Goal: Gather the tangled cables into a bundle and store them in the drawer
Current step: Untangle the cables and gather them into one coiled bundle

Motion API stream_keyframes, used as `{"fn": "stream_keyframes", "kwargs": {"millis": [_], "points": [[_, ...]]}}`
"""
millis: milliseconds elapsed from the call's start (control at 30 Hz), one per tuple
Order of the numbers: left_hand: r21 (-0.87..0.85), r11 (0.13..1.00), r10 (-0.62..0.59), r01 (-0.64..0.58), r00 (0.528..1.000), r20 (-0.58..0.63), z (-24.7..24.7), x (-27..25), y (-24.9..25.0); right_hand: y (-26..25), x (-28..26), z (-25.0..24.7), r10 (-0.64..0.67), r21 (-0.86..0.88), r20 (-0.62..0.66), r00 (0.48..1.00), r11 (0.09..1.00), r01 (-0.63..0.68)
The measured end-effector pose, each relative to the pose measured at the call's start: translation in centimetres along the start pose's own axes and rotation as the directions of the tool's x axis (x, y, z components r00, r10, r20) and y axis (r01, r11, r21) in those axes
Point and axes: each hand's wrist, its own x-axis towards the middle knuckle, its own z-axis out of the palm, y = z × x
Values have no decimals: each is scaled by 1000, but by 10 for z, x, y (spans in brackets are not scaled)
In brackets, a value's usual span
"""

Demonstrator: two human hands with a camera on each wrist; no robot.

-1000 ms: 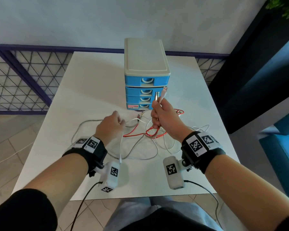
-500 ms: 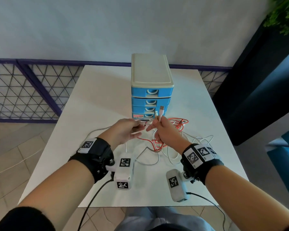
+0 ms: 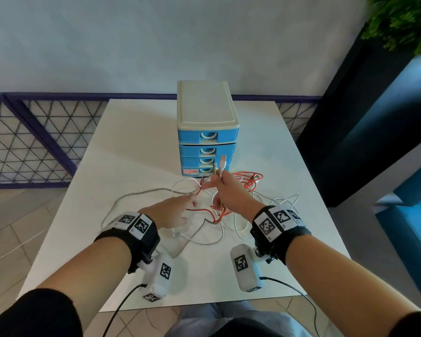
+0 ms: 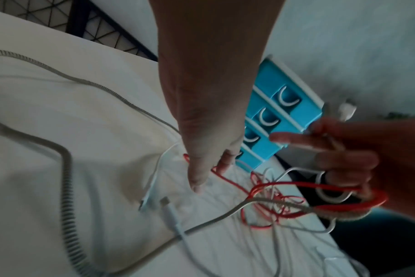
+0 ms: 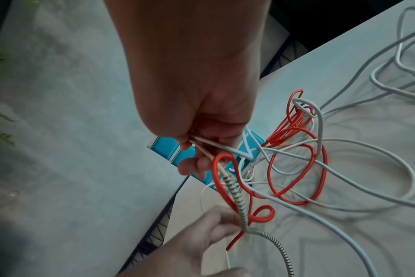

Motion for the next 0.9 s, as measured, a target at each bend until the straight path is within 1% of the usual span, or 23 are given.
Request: {"fn": "stream_keyframes", "kwargs": {"millis": [33,67,100,167,267,333,400,467,533,600,667,733,767,800,833,900], "points": [[81,996,-35,35,999,2,5,0,-5,0,0,-1,-5,-4,4,1000,1000,5],[115,992,-47,50,998,-30,7,-1,-5,0,0,-1,-12,-14,14,1000,1000,12],[98,994,-49,57,996,-79,8,0,-6,1,0,-1,-20,-32,26,999,999,21],[-15,1000,-4,1,983,-182,-1,-1,3,3,0,0,-26,-78,41,999,997,29],[-138,986,47,-98,942,-332,-26,-3,24,7,4,7,-15,-158,72,997,987,27],[-186,975,39,-124,913,-407,-46,-8,40,8,8,13,-51,-187,67,996,980,63],[-262,956,6,-135,897,-442,-60,-13,48,6,13,15,-113,-199,8,994,974,113],[-350,932,-61,-97,909,-412,-70,-19,48,2,16,11,-159,-204,-53,986,968,145],[-414,910,-140,-8,935,-326,-75,-26,40,-3,19,1,-172,-209,-106,979,967,147],[-466,882,-194,66,954,-231,-73,-36,24,-5,21,-14,-159,-197,-162,974,972,126],[-538,835,-222,111,964,-145,-66,-47,4,-9,19,-27,-113,-115,-186,976,989,93],[-588,796,-242,142,966,-95,-63,-57,-8,-13,14,-35,-64,60,-139,988,996,72],[-564,811,-259,157,960,-106,-64,-61,-11,-16,11,-36,-48,129,-94,994,990,60],[-488,855,-280,175,948,-151,-66,-65,-13,-18,8,-37,-43,145,-68,997,988,53],[-383,902,-301,200,927,-224,-70,-68,-14,-19,5,-37,-46,130,-59,997,990,53],[-197,953,-292,232,881,-372,-82,-72,-12,-22,2,-37,-69,131,-73,995,988,78]]}}
